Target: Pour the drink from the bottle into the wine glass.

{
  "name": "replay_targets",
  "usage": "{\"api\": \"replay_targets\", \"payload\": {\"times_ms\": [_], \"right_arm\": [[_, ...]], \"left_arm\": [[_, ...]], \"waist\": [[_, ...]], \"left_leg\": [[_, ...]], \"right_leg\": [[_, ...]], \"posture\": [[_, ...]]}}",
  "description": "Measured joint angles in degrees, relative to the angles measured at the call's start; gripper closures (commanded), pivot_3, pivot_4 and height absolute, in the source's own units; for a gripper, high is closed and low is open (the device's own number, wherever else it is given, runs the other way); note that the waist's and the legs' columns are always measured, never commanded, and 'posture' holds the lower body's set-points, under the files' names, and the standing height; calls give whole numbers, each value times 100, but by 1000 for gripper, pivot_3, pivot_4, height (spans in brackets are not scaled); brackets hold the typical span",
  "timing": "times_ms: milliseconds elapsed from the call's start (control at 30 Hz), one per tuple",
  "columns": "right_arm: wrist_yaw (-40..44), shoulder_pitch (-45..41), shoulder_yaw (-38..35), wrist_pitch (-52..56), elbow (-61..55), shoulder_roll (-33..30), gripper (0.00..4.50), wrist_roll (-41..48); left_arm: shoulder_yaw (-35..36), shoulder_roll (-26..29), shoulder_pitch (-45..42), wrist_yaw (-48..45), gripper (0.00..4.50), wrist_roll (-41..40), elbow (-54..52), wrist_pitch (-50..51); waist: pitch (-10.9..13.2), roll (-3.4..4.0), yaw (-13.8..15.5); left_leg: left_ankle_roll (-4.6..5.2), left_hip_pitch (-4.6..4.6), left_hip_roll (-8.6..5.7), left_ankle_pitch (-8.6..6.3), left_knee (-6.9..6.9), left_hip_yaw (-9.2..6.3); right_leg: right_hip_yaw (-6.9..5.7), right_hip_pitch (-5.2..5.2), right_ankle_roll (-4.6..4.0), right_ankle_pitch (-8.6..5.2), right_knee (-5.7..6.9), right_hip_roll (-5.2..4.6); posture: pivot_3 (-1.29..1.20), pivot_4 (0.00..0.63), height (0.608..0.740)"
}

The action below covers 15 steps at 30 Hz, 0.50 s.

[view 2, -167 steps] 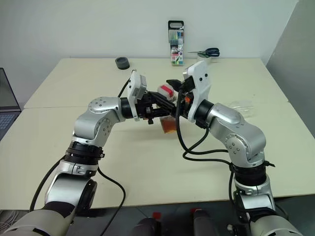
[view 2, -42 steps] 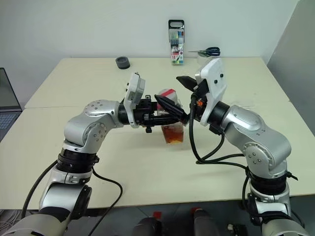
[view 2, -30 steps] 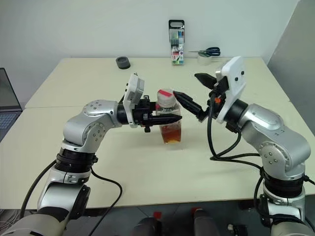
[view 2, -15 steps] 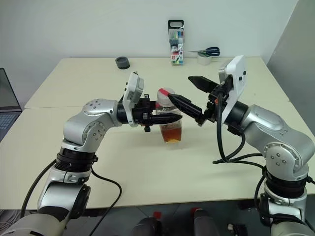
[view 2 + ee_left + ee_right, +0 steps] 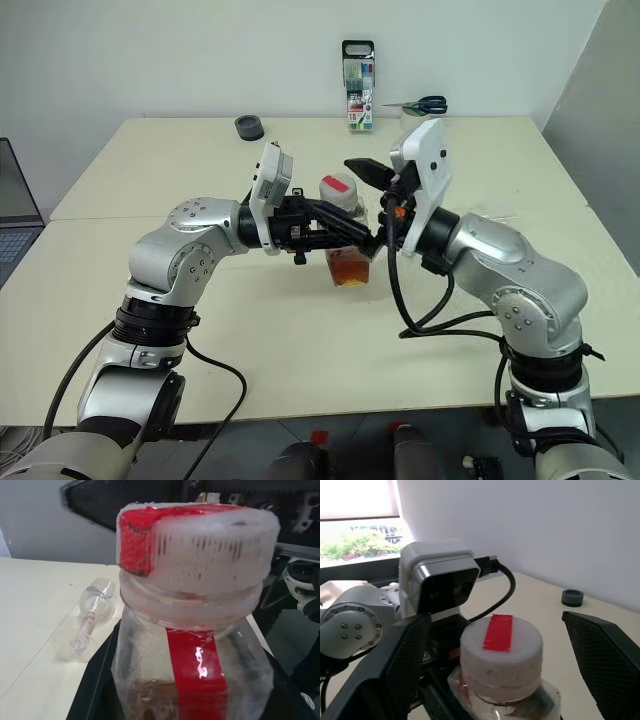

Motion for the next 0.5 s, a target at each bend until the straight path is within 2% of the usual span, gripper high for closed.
{"api": "replay_targets", "payload": {"times_ms": [500], "right_arm": [[89,204,-211,-5,-185,-257,31,-121]], "left_arm": [[-1,9,1,7,2681,16,3,-1]], "waist": [[0,0,1]], "left_leg": [[1,0,0,0,0,0]], "right_leg": [[0,0,0,0,0,0]], "posture": [[0,150,740]]}}
